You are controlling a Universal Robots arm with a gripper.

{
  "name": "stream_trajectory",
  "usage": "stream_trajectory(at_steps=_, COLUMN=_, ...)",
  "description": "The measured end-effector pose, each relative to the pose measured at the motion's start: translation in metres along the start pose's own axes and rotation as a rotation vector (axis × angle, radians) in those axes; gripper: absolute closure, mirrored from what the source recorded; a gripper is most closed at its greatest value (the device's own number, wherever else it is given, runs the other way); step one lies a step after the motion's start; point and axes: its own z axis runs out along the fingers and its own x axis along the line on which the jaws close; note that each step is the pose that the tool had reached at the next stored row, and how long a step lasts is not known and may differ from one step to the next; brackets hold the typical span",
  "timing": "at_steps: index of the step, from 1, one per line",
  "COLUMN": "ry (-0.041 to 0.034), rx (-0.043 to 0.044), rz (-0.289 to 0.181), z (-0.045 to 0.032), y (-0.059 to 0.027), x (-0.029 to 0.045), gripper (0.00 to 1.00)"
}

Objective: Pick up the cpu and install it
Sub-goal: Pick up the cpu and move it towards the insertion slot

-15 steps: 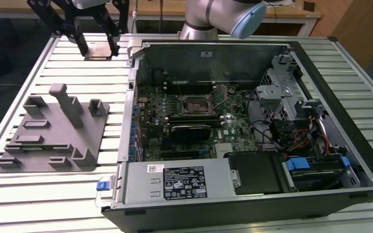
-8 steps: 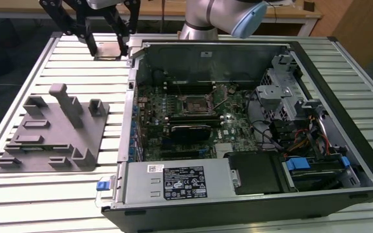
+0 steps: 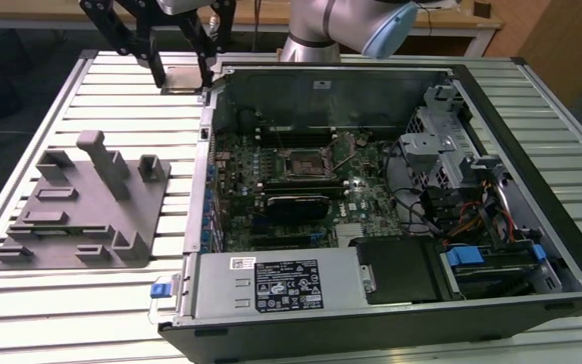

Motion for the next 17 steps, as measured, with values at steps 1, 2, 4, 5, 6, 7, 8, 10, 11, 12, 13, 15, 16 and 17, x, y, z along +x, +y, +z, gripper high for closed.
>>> stream_trajectory(at_steps=1, ry=0.0000, rx=0.0000, rz=0.000, z=0.0001, y=0.0000, x=-0.0019, gripper=0.45)
stream_trajectory(at_steps=2, ry=0.0000, rx=0.0000, rz=0.000, z=0.0001, y=0.0001, x=-0.0038, gripper=0.45)
stream_trajectory(at_steps=4, ry=-0.0001, rx=0.0000, rz=0.000, z=0.0003, y=0.0001, x=-0.0077, gripper=0.45)
stream_trajectory(at_steps=5, ry=0.0000, rx=0.0000, rz=0.000, z=0.0004, y=0.0001, x=-0.0096, gripper=0.45)
stream_trajectory(at_steps=6, ry=0.0000, rx=0.0000, rz=0.000, z=0.0004, y=0.0002, x=-0.0117, gripper=0.45)
stream_trajectory(at_steps=7, ry=0.0000, rx=0.0000, rz=0.000, z=0.0005, y=0.0002, x=-0.0136, gripper=0.45)
stream_trajectory(at_steps=8, ry=-0.0001, rx=-0.0001, rz=0.000, z=0.0006, y=0.0002, x=-0.0155, gripper=0.45)
stream_trajectory(at_steps=10, ry=0.0000, rx=0.0000, rz=0.000, z=0.0007, y=0.0003, x=-0.0192, gripper=0.45)
stream_trajectory(at_steps=11, ry=0.0000, rx=0.0000, rz=0.000, z=0.0008, y=0.0003, x=-0.0210, gripper=0.45)
stream_trajectory(at_steps=12, ry=0.0000, rx=0.0000, rz=0.000, z=0.0008, y=0.0003, x=-0.0229, gripper=0.45)
stream_trajectory(at_steps=13, ry=0.0000, rx=0.0000, rz=0.000, z=0.0009, y=0.0004, x=-0.0249, gripper=0.45)
stream_trajectory(at_steps=15, ry=0.0000, rx=0.0001, rz=0.000, z=0.0010, y=0.0004, x=-0.0286, gripper=0.45)
stream_trajectory(at_steps=16, ry=0.0000, rx=0.0000, rz=0.000, z=0.0011, y=0.0005, x=-0.0304, gripper=0.45)
stream_trajectory(at_steps=17, ry=0.0000, rx=0.0000, rz=0.000, z=0.0012, y=0.0005, x=-0.0323, gripper=0.45)
